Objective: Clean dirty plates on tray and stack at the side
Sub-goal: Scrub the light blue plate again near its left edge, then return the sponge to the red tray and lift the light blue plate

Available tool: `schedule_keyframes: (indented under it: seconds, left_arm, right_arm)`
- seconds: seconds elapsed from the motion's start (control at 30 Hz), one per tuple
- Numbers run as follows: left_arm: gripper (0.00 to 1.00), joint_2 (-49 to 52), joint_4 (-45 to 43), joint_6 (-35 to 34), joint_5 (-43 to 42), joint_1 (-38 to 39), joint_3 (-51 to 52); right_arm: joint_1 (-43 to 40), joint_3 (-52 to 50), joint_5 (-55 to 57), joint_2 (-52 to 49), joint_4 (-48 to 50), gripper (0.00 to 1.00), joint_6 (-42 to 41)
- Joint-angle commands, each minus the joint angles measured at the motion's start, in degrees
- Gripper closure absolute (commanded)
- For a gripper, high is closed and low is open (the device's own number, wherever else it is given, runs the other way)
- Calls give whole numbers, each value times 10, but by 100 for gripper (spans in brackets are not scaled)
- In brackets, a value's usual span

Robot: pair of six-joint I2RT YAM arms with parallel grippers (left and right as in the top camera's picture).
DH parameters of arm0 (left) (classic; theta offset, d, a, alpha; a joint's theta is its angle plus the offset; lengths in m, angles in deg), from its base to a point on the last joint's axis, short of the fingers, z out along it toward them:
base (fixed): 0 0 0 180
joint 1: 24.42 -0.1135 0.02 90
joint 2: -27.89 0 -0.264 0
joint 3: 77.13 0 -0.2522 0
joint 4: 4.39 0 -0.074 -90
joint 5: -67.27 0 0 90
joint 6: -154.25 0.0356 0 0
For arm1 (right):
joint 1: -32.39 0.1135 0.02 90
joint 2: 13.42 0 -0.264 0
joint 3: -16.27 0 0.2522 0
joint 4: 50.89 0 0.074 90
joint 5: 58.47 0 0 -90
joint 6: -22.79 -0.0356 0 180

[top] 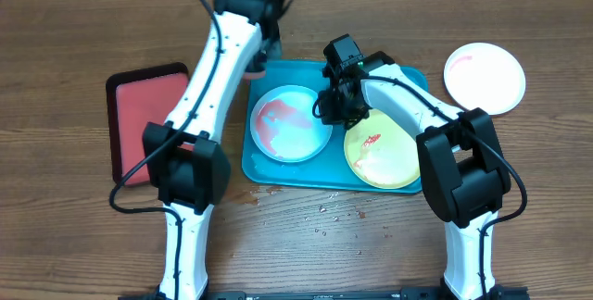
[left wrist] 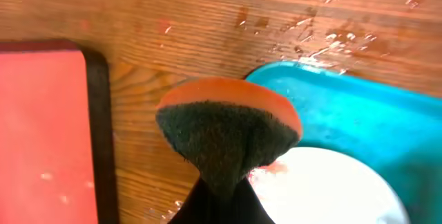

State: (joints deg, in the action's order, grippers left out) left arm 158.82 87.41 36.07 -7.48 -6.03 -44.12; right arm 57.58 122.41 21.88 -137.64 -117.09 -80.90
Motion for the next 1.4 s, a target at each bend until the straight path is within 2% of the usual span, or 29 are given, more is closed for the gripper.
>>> schedule_keyframes:
  seconds: [0.0, 0.1, 0.27, 0.43, 0.57, 0.83, 1.1, 1.27, 1.37]
  left_arm:
    - [96, -13, 25, -43, -73, -46, -26]
    - [96, -13, 65, -62, -92, -87, -26]
    - [96, -13, 123, -61, -91, -156, -26]
    - [96, -13, 148, -61, -91, -209, -26]
    - [96, -13, 151, -61, -81, -240, -26]
    - [96, -13, 150, -61, -67, -274, -11]
    - [96, -13, 149, -61, -57, -274, 3]
    - [96, -13, 146, -61, -57, -274, 3]
    - [96, -13, 145, -61, -57, -274, 3]
  right_arm:
    - [-2, 36, 26, 9, -31, 96, 9]
    - [6, 66, 35, 21, -54, 96, 50]
    - [24, 113, 141, 56, -85, 96, 52]
    - [61, 134, 298, 94, -90, 96, 52]
    - [93, 135, 470, 108, -90, 96, 59]
    - [150, 135, 651, 108, -75, 96, 171]
    - [208, 135, 842, 108, -52, 96, 172]
    - [231, 135, 859, 108, -49, 96, 221]
    - [235, 134, 843, 108, -49, 96, 221]
